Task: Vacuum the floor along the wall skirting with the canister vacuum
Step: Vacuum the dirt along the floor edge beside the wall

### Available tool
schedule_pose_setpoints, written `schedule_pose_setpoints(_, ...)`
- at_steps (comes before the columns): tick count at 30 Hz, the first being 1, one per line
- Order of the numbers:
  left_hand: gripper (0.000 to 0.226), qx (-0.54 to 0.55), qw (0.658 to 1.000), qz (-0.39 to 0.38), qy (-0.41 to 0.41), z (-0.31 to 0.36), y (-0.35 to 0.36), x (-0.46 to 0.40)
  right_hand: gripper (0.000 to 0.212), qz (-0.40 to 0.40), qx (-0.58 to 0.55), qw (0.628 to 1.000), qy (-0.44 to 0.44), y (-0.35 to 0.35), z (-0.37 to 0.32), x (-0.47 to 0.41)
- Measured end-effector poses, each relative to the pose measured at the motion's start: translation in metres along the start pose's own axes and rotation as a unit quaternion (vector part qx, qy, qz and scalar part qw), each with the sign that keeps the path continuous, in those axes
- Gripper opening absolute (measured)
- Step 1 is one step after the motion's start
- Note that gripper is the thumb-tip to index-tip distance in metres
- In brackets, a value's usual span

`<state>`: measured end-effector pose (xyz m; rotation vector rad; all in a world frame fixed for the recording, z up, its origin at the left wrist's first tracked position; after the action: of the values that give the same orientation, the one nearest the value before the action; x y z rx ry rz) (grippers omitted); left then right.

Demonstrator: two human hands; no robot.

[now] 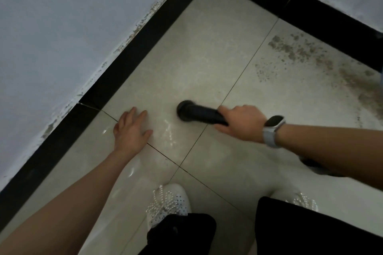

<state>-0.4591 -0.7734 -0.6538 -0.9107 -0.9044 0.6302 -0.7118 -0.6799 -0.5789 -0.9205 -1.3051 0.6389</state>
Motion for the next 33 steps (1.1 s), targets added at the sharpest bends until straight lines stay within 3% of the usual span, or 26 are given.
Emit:
schedule_pose_setpoints(2, 0.065, -0.021, 1.0, -0.016, 0.017, 0.003, 0.001, -0.002, 0.044, 0.004, 0.012, 1.0, 0.022, -0.001, 0.026, 0.004)
schedule_pose_setpoints(7, 0.069, -0.028, 0.997, -0.05, 0.045, 0.022, 0.007, -0.01, 0.044, -0.071, 0.012, 0.996, -0.053, 0.034, 0.023, 0.048)
schedule_pose_setpoints(12, 0.061, 0.048, 0.998, -0.003, 0.031, 0.035, -0.002, -0.02, 0.045, 0.0, 0.006, 0.999, 0.054, 0.007, 0.065, 0.016)
schedule_pose_setpoints(17, 0.064, 0.003, 1.0, -0.012, 0.001, 0.007, -0.016, -0.006, 0.042, -0.03, -0.009, 0.995, -0.092, 0.009, -0.001, 0.036)
schedule_pose_setpoints(22, 0.068, -0.001, 0.998, -0.054, -0.033, -0.013, -0.002, 0.026, 0.043, -0.041, 0.057, 0.972, -0.222, 0.026, -0.069, 0.055)
schedule_pose_setpoints(29, 0.074, -0.004, 0.997, -0.066, -0.031, -0.018, -0.001, 0.039, 0.041, -0.055, 0.072, 0.967, -0.238, 0.034, -0.093, 0.053)
schedule_pose_setpoints(33, 0.074, 0.0, 0.997, -0.069, -0.035, -0.02, -0.002, 0.039, 0.042, -0.032, 0.058, 0.983, -0.174, 0.021, -0.068, 0.031)
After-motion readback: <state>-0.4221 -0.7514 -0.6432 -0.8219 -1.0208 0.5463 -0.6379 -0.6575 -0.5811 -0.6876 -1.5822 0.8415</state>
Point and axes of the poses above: each hand's wrist, its own x-axis away from the middle knuckle, its own y-axis out of the palm, z = x × y, the point moved 7 cm from there along -x, towards the middle knuckle, and after that the axes turned 12 degrees about y, right-handed, at the moved point
